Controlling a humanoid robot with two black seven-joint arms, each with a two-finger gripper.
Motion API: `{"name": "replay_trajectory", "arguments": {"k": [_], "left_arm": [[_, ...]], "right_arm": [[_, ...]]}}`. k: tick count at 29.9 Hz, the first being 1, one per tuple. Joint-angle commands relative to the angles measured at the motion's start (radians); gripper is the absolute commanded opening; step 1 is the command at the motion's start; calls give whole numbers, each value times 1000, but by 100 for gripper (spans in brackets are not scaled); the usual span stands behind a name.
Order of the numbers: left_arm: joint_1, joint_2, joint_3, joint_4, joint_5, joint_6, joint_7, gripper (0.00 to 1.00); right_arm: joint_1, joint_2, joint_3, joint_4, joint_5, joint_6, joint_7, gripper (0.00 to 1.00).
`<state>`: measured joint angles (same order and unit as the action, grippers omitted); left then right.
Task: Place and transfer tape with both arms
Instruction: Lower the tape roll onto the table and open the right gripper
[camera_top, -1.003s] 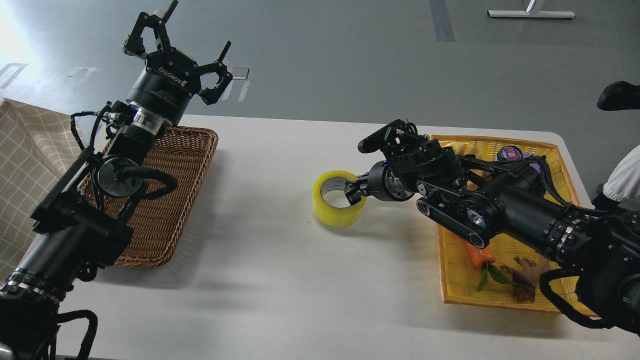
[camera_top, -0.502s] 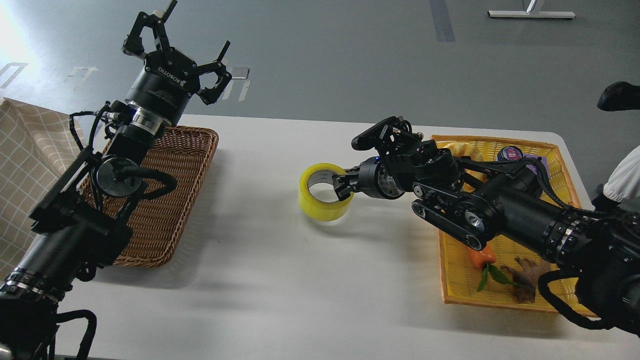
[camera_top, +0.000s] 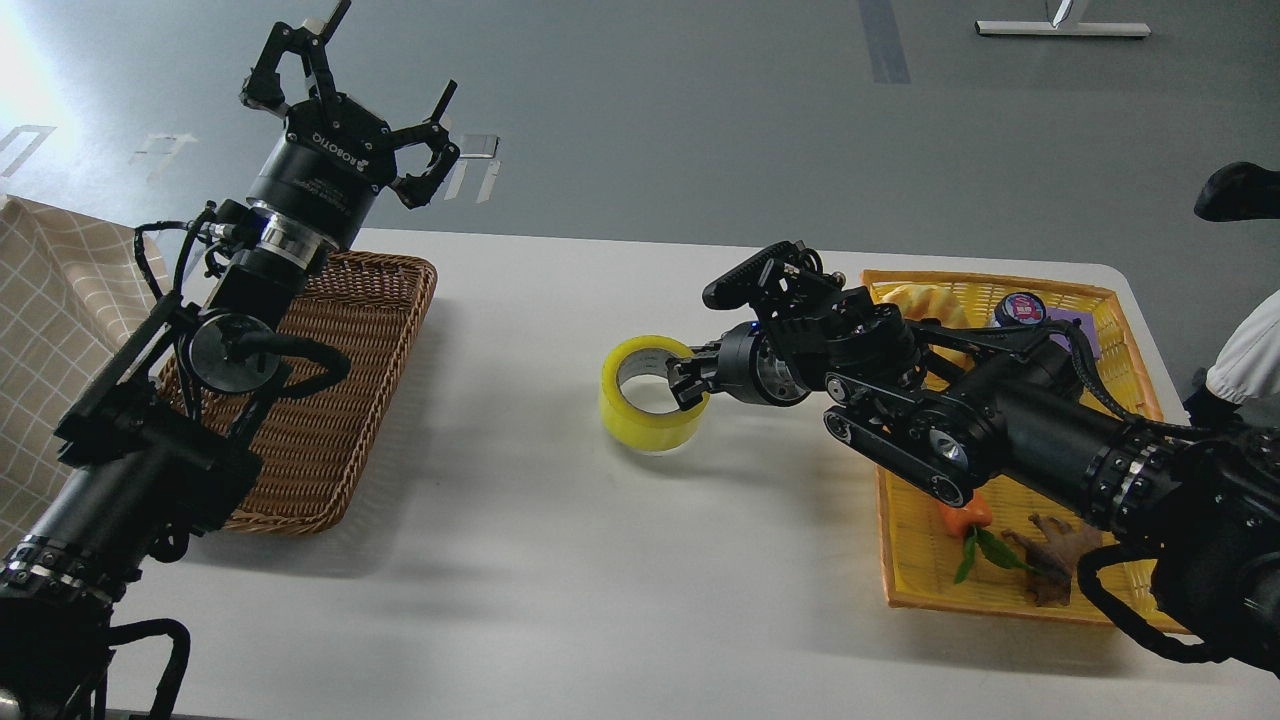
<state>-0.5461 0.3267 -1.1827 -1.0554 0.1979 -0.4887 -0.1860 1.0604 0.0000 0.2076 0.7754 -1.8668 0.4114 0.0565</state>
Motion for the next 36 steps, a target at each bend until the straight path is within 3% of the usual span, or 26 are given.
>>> {"name": "replay_trajectory", "arguments": {"k": [1, 13, 15, 17, 21, 23, 24, 27, 32, 36], "left_arm": [[0, 0, 0, 0, 0, 0, 0, 98], [0, 0, -2, 0, 0, 0, -1, 98], [0, 0, -6, 0, 0, 0, -1, 98], [0, 0, -6, 0, 0, 0, -1, 98], [0, 0, -6, 0, 0, 0, 0, 98], [0, 0, -6, 0, 0, 0, -1, 98], [0, 0, -6, 0, 0, 0, -1, 98], [0, 2, -6, 0, 0, 0, -1, 98], [0, 3, -8, 0, 0, 0, -1, 98], [0, 3, -6, 0, 0, 0, -1, 98]], "right_arm": [[-7, 0, -2, -1, 0, 1, 0, 12], [-16, 0, -47, 1, 0, 0, 0, 15], [-16, 0, -47, -1, 0, 0, 0, 25], [-16, 0, -47, -1, 0, 0, 0, 25], [-19, 0, -45, -1, 1, 0, 0, 40], [-19, 0, -40, -1, 5, -2, 0, 53], [-19, 0, -36, 1, 8, -2, 0, 69], [-19, 0, -31, 2, 9, -3, 0, 80], [-16, 0, -14, 7, 9, -3, 0, 92], [-16, 0, 26, 64, 32, 1, 3, 93]]}}
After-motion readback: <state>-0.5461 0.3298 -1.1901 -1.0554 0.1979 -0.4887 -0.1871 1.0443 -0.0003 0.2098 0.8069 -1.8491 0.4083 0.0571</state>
